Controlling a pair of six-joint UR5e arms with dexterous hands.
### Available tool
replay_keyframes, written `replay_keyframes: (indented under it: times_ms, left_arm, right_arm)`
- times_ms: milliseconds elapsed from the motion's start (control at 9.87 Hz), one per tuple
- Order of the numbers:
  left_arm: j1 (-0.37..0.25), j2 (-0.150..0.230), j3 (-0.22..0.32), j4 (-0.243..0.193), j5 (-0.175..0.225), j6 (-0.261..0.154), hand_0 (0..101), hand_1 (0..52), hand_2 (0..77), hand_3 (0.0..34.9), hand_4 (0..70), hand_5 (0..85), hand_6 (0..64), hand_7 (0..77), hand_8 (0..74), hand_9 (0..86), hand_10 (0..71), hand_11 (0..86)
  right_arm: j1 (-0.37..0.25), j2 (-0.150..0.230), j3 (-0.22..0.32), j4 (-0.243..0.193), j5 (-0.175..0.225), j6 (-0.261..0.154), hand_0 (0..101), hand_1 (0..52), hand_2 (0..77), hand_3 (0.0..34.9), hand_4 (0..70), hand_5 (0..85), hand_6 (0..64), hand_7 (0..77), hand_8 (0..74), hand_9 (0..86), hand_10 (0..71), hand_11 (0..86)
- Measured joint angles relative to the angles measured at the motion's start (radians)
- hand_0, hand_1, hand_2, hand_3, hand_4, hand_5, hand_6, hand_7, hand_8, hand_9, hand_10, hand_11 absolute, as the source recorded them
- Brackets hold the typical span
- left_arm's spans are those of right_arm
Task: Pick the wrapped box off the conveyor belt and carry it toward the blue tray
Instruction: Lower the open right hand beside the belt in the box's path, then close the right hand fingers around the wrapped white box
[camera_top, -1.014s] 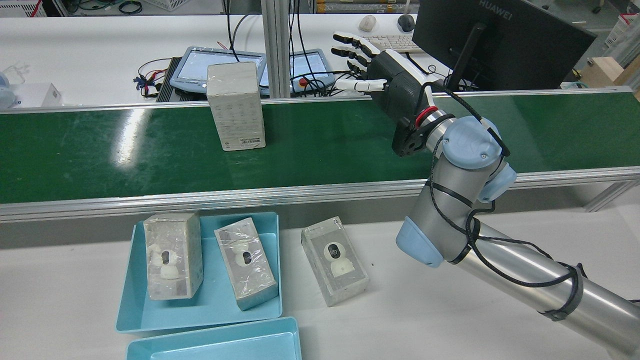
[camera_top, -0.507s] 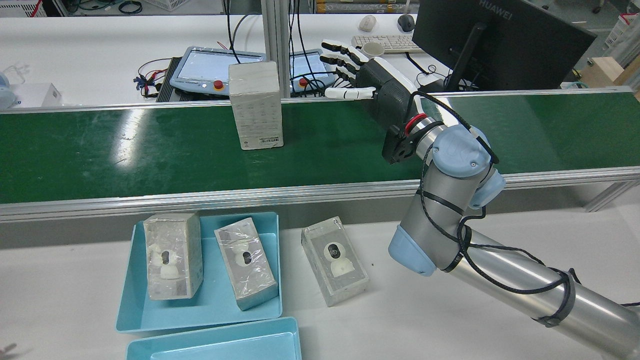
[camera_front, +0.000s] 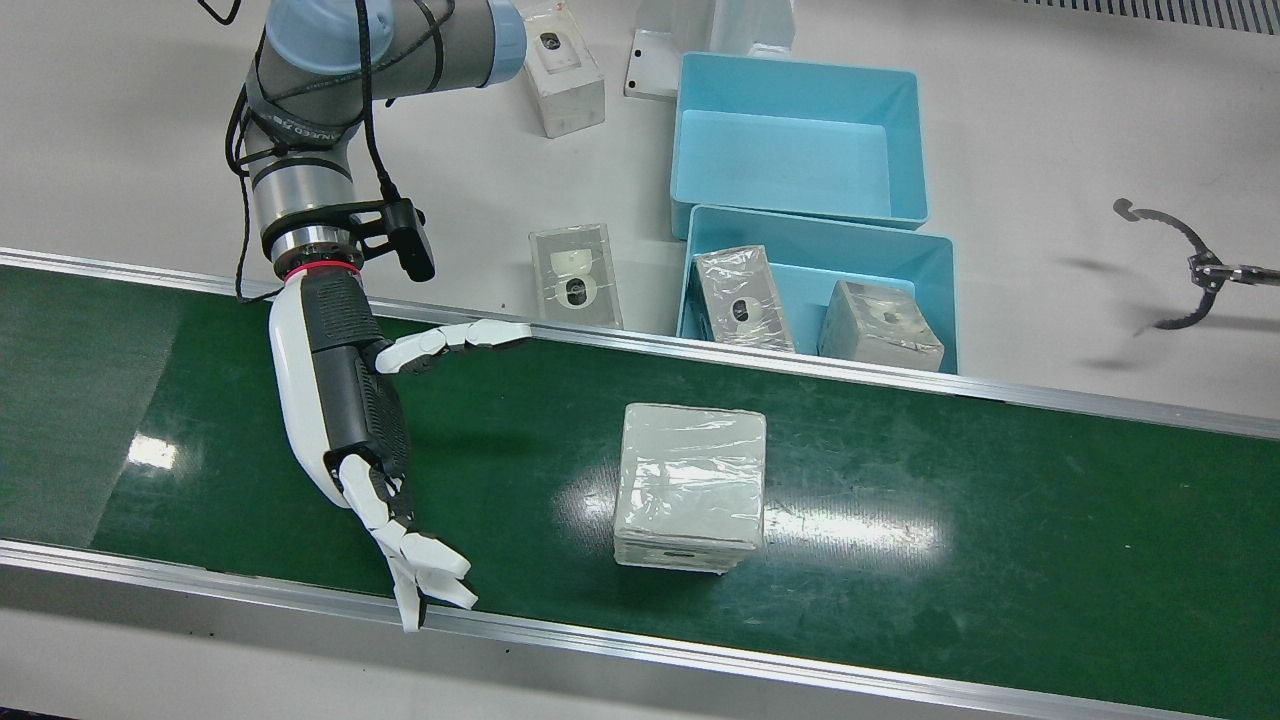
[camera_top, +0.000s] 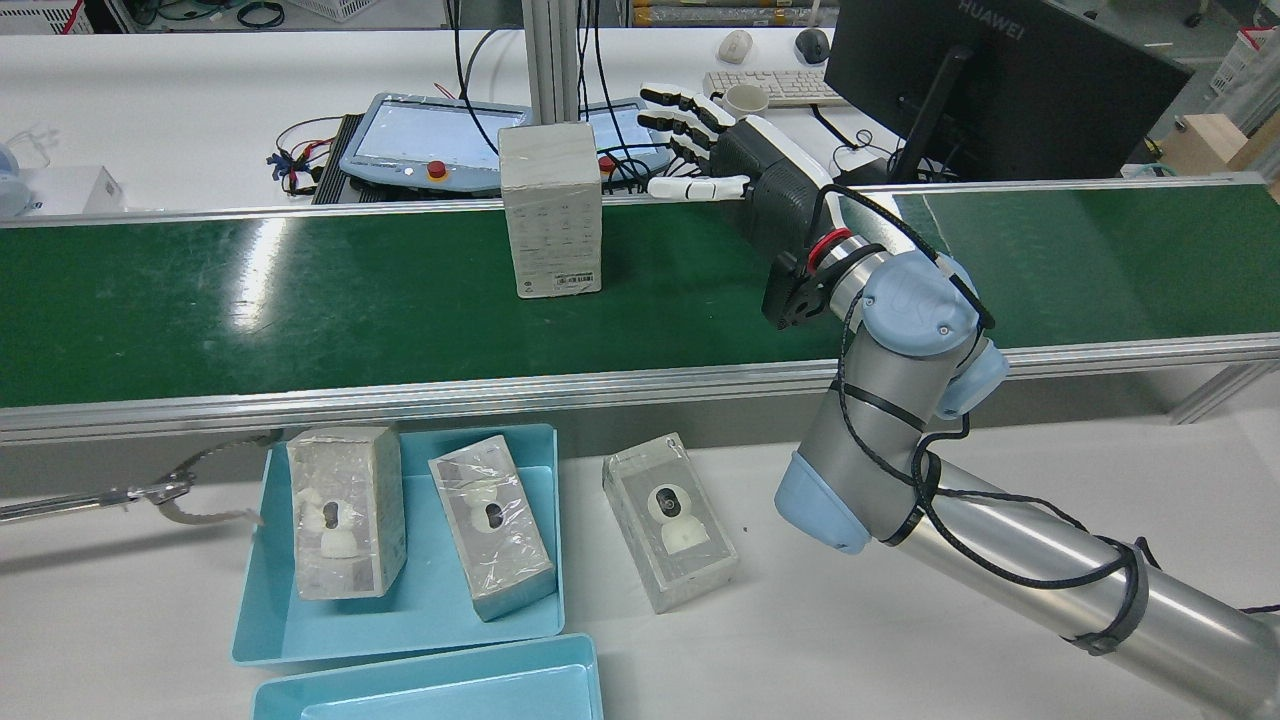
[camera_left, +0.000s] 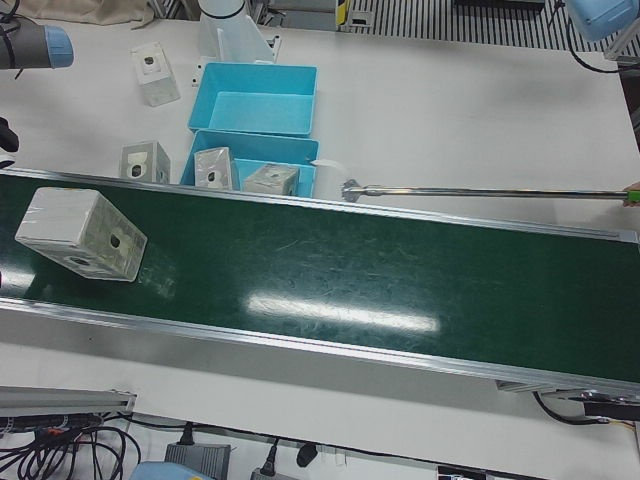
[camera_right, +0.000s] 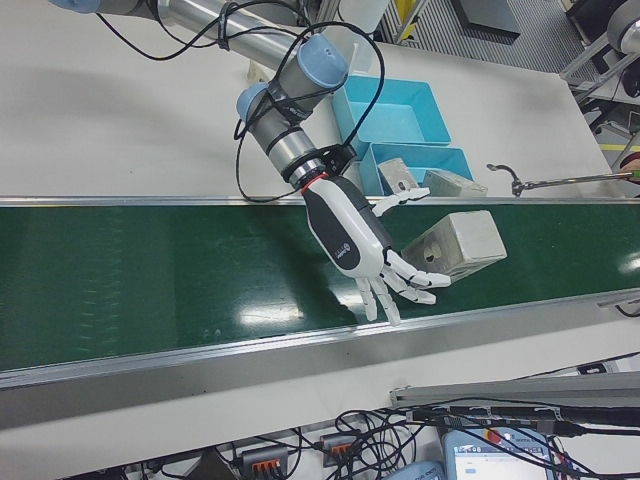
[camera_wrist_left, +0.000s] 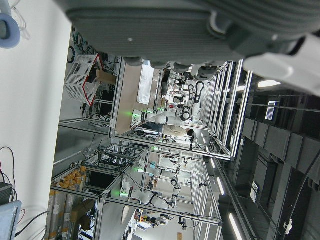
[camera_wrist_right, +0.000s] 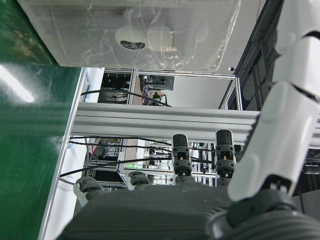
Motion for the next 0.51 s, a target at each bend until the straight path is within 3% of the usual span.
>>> replay_keyframes:
  times_ms: [507]
  left_arm:
    - [0.000, 0.000, 0.000, 0.000, 0.000, 0.000, 0, 0.0, 0.5, 0.0, 0.0, 0.5, 0.0, 0.5, 0.5, 0.0, 0.5, 0.0]
  right_arm:
    - [-0.011, 0.000, -0.016, 0.001, 0.003, 0.000, 41, 9.3, 14.7, 30.2, 10.4, 21.8, 0.0, 18.5, 0.0, 2.7, 1.1, 2.7]
